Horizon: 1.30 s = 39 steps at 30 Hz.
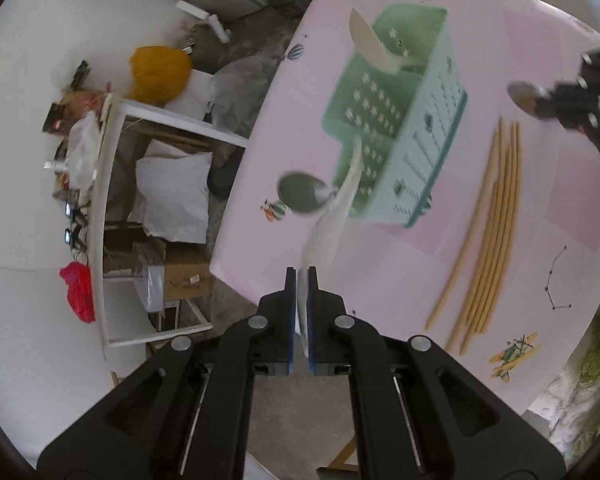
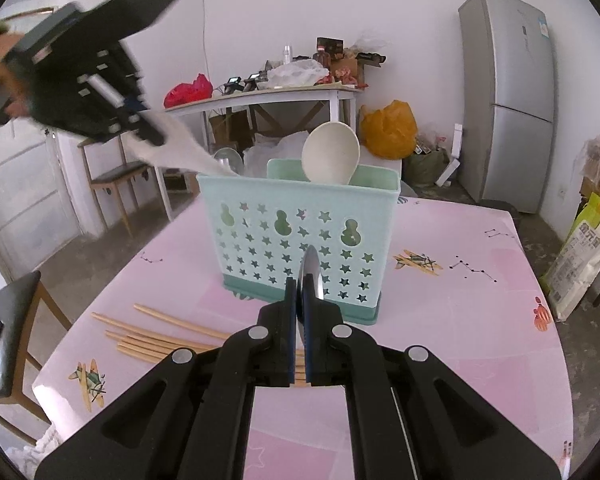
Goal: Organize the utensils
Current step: 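Lower the rice paddle into the green holder and open the left tool, then carry the large metal spoon over the holder and open the right tool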
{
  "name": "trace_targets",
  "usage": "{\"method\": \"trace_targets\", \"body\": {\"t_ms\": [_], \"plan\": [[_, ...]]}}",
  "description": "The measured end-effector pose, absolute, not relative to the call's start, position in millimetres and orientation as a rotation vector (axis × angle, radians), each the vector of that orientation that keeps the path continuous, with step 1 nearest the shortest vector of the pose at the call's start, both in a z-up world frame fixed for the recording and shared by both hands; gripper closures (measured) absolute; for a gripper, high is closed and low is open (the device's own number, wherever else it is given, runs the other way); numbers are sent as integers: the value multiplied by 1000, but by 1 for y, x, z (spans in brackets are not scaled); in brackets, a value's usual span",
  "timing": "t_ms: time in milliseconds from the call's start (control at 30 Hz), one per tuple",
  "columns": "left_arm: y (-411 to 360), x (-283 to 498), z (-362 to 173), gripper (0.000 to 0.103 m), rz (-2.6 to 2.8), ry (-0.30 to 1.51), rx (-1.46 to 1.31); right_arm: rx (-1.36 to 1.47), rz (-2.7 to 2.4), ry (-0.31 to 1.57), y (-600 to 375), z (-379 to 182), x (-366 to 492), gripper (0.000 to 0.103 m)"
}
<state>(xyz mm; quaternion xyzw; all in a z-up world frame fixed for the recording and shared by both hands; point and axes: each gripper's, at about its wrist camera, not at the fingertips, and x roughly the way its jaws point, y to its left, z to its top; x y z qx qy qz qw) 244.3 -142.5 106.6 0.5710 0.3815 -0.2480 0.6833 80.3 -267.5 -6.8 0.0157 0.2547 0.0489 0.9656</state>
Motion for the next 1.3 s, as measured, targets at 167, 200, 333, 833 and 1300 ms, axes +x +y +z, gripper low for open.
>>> {"method": "trace_targets", "body": {"t_ms": [167,200,333,833,1300], "plan": [[-161,277,127,77,-594,903,1061,55,98,507,-272,-7,77,100],[-162,281,130,73,-602,897,1014,62,98,505,-274,-6,77,100],[-151,285,154,56,-653,808,770,82,91,496,-282,-4,74,100],[-8,174,74,36,-511,670,-18,359,206,404,-355,44,64,100],[-15,128,-15,35,-432,705,36,412,374,130,-357,155,107,100]]}}
